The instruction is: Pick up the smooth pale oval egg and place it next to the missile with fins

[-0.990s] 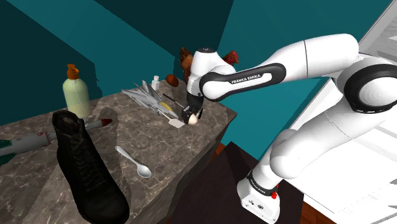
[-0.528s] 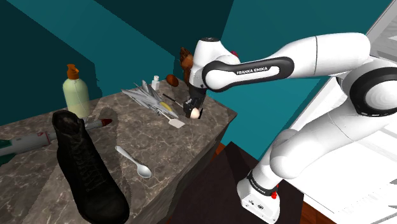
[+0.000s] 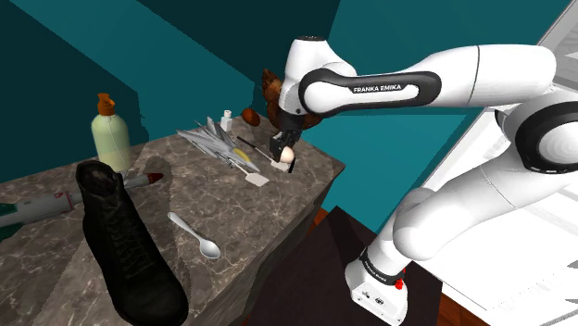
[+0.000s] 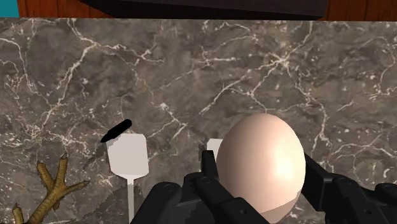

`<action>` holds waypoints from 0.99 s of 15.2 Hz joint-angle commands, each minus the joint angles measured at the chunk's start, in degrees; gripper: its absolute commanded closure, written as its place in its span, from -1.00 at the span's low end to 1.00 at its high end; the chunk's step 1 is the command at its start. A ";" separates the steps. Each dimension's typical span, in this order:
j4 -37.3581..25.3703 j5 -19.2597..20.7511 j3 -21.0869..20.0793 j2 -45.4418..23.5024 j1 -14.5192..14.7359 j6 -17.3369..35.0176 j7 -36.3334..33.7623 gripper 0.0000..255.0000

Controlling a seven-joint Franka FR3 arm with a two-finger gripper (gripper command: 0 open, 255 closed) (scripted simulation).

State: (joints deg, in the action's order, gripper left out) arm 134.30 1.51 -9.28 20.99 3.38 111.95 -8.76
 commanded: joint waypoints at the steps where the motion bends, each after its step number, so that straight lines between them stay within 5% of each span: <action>1: -1.25 -0.05 0.11 0.52 -0.01 -1.77 0.20 1.00; 15: -12.85 -0.19 -1.17 -2.07 0.42 -10.88 -1.33 1.00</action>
State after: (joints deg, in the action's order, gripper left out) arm 122.83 1.31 -9.88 20.34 3.64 101.11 -9.29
